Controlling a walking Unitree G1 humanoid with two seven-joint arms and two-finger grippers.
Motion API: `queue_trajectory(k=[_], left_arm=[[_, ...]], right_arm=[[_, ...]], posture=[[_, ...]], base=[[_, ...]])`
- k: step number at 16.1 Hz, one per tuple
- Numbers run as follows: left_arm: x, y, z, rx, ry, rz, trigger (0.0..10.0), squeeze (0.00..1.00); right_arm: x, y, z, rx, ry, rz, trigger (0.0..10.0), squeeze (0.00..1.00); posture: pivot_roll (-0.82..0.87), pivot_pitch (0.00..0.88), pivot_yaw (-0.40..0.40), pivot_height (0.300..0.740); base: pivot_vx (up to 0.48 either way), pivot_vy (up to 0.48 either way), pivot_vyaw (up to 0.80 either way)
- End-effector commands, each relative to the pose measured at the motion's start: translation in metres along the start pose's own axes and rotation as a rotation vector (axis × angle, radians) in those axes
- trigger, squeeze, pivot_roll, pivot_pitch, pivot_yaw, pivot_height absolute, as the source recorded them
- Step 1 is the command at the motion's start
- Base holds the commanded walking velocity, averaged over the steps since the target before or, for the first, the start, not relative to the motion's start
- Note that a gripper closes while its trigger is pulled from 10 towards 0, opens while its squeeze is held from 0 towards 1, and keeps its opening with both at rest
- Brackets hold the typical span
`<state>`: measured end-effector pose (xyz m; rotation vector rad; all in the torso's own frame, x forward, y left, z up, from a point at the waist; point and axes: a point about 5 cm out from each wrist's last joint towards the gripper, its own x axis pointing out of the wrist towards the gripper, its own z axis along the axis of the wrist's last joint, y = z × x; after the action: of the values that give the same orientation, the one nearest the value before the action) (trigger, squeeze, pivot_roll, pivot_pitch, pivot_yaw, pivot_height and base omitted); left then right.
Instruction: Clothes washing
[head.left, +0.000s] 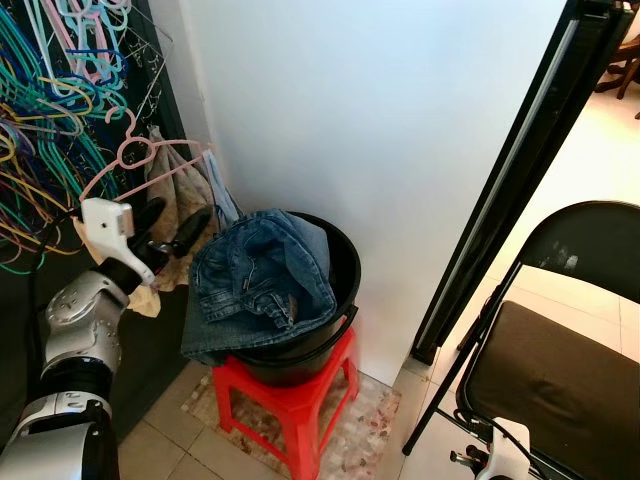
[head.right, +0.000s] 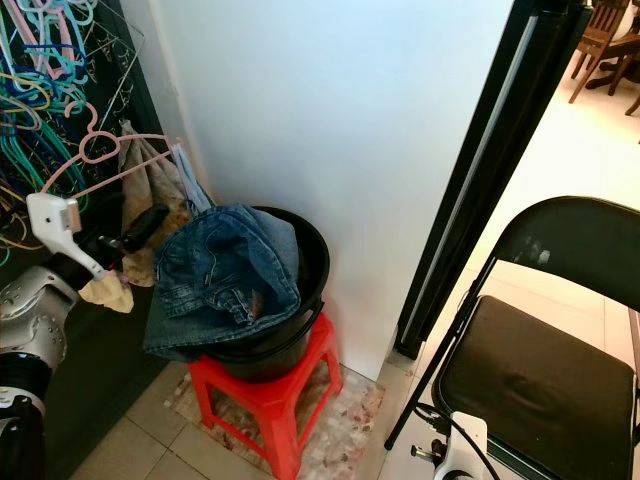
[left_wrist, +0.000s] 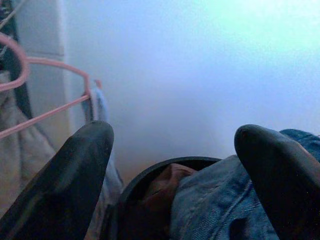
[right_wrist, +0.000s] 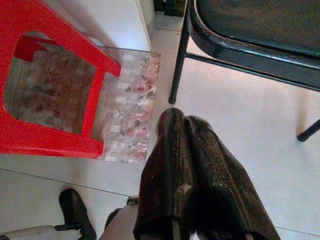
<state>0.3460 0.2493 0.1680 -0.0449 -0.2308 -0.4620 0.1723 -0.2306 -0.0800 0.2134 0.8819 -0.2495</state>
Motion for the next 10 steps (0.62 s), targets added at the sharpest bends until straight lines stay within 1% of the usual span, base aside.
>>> queue_trajectory(k=[1, 2, 3, 5, 7, 8, 9, 10], left_arm=[[0.003, -0.004, 0.002, 0.018, 0.008, -0.037, 10.0, 1.00], [0.005, -0.009, 0.002, 0.029, 0.023, -0.080, 10.0, 1.00], [0.008, -0.017, 0.002, 0.045, 0.043, -0.150, 10.0, 1.00], [0.009, -0.020, 0.003, 0.062, 0.050, -0.172, 10.0, 1.00], [0.010, -0.021, 0.004, 0.057, 0.050, -0.170, 10.0, 1.00], [0.012, -0.021, 0.003, 0.112, 0.071, -0.154, 10.0, 1.00], [0.013, -0.023, 0.003, 0.141, 0.082, -0.156, 10.0, 1.00], [0.015, -0.025, 0.003, 0.157, 0.093, -0.168, 10.0, 0.00]], right_arm=[[-0.001, -0.002, -0.002, 0.002, 0.011, -0.007, 10.0, 0.00], [-0.001, -0.001, -0.002, 0.003, 0.011, -0.007, 10.0, 0.00], [-0.001, -0.001, -0.002, 0.004, 0.011, -0.007, 10.0, 0.00], [-0.001, -0.001, -0.002, 0.004, 0.010, -0.006, 10.0, 0.00], [0.000, -0.001, -0.002, 0.004, 0.009, -0.007, 10.0, 0.00], [0.000, -0.001, -0.002, 0.006, 0.009, -0.008, 10.0, 0.00], [0.000, -0.001, -0.002, 0.006, 0.010, -0.009, 10.0, 0.00], [0.000, -0.001, -0.002, 0.007, 0.010, -0.010, 10.0, 0.00]], posture=[[0.00, 0.000, -0.017, 0.740], [0.00, 0.000, -0.017, 0.740], [0.00, 0.000, -0.017, 0.740], [0.00, 0.000, -0.017, 0.740], [0.00, 0.000, -0.020, 0.740], [0.00, 0.000, -0.020, 0.740], [0.00, 0.000, -0.020, 0.740], [0.00, 0.000, -0.020, 0.740]], base=[[0.000, 0.000, 0.00], [0.000, 0.000, 0.00], [0.000, 0.000, 0.00], [0.000, 0.000, 0.00], [0.000, 0.000, 0.00], [0.000, 0.000, 0.00], [0.000, 0.000, 0.00], [0.000, 0.000, 0.00]])
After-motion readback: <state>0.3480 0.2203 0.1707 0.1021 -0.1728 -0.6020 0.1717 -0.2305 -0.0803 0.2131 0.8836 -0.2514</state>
